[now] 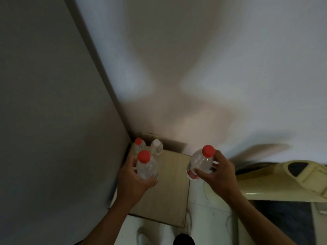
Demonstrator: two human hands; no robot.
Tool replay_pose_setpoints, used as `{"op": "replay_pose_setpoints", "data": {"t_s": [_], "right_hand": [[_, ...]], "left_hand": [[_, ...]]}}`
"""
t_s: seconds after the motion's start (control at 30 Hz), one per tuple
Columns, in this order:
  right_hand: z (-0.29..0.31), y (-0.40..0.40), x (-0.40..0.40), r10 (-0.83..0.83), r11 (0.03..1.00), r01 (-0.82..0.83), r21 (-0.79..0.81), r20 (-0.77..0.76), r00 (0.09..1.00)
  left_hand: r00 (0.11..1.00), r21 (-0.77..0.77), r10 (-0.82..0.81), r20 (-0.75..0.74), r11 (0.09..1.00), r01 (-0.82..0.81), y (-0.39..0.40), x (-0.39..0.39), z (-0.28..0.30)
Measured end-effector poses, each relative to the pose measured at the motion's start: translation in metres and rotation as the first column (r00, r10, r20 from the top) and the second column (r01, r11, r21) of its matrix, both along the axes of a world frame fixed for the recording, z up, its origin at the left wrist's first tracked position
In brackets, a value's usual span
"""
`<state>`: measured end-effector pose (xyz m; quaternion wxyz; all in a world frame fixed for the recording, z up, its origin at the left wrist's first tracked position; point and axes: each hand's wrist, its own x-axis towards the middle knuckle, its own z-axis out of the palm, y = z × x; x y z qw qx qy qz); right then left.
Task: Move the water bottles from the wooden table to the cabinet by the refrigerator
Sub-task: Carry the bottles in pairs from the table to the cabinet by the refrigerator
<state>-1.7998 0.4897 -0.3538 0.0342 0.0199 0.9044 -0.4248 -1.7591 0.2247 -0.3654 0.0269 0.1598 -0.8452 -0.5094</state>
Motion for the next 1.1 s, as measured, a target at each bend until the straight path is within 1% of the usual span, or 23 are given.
{"op": "replay_pose_setpoints", "data": {"t_s": [0.2,0.3,0.6,0.77,0.87,1.1], "right_hand": [[-0.054,-0.009,-0.009,0.004,0.999,-0.005,0.034,0.023,1.000],[-0.082,-0.012,-0.014,0.019,0.999,-0.021,0.043,0.042,0.999],[-0.146,-0.015,-0.037,0.026,0.998,-0.030,0.051,0.063,0.998],[-0.166,-0.020,-0.047,0.010,0.999,-0.012,0.043,0.061,0.998],[-0.173,-0.021,-0.050,0.010,0.999,-0.012,0.037,0.061,0.998],[-0.183,-0.023,-0.054,0.015,0.999,-0.019,0.036,0.092,0.996]], "left_hand": [[0.999,-0.062,-0.012,0.033,0.998,0.014,0.003,-0.010,-0.067],[0.998,-0.062,-0.022,0.050,0.998,0.026,0.007,-0.018,-0.098],[1.000,-0.086,0.014,0.014,0.996,-0.012,0.015,-0.036,-0.177],[0.999,-0.100,0.042,0.004,0.994,-0.041,0.018,-0.046,-0.205],[0.999,-0.103,0.032,0.007,0.994,-0.032,0.018,-0.053,-0.217],[1.000,-0.148,0.021,0.008,0.989,-0.020,0.018,-0.057,-0.233]]}}
